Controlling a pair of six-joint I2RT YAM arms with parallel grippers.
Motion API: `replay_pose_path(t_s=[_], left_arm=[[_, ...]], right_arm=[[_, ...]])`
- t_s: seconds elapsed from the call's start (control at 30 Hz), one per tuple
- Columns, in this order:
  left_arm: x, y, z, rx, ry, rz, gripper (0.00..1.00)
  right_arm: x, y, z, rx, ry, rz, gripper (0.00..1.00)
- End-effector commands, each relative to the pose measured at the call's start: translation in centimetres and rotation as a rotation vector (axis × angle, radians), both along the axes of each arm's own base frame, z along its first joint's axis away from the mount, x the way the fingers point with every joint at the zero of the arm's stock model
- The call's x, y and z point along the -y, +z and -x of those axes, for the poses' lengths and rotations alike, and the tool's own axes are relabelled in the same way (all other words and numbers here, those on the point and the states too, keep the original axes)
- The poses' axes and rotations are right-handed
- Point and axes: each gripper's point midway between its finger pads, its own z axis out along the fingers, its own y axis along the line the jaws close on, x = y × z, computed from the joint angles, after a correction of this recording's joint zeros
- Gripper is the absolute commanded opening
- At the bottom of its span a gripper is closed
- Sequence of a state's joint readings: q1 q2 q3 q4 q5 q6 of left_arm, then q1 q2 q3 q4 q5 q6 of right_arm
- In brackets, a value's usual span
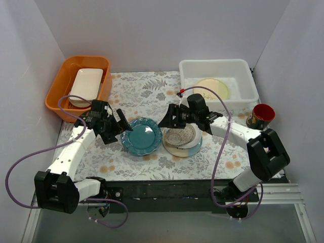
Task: Place the plates into the plastic bin on the countertop
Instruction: Pick up the plate at the center of the board.
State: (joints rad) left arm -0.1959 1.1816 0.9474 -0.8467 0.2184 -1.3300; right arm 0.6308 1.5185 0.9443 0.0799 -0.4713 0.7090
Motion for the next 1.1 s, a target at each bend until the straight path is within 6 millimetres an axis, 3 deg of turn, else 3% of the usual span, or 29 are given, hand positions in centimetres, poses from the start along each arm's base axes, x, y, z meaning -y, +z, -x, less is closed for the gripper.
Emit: replay_pose_path(t_s=[0.0, 0.4, 1.07], left_arm=[[-0.7, -0.7, 1.8, -0.024, 0.000, 0.020, 0.98], [-0.1, -3.2, 2.9, -0.047, 0.015, 0.095, 0.98], [0.2, -4.5, 2.4, -0.049, 0.030, 0.118, 0.85]], right_arm=[[-1.7, 1.5, -1.2, 0.066, 0.062, -0.030, 0.77], [-2.5, -1.5, -2.5, 0.020, 0.083, 0.020, 0.70], [-3.3, -4.4, -3.2, -0.045, 0.100, 0.046, 0.63]])
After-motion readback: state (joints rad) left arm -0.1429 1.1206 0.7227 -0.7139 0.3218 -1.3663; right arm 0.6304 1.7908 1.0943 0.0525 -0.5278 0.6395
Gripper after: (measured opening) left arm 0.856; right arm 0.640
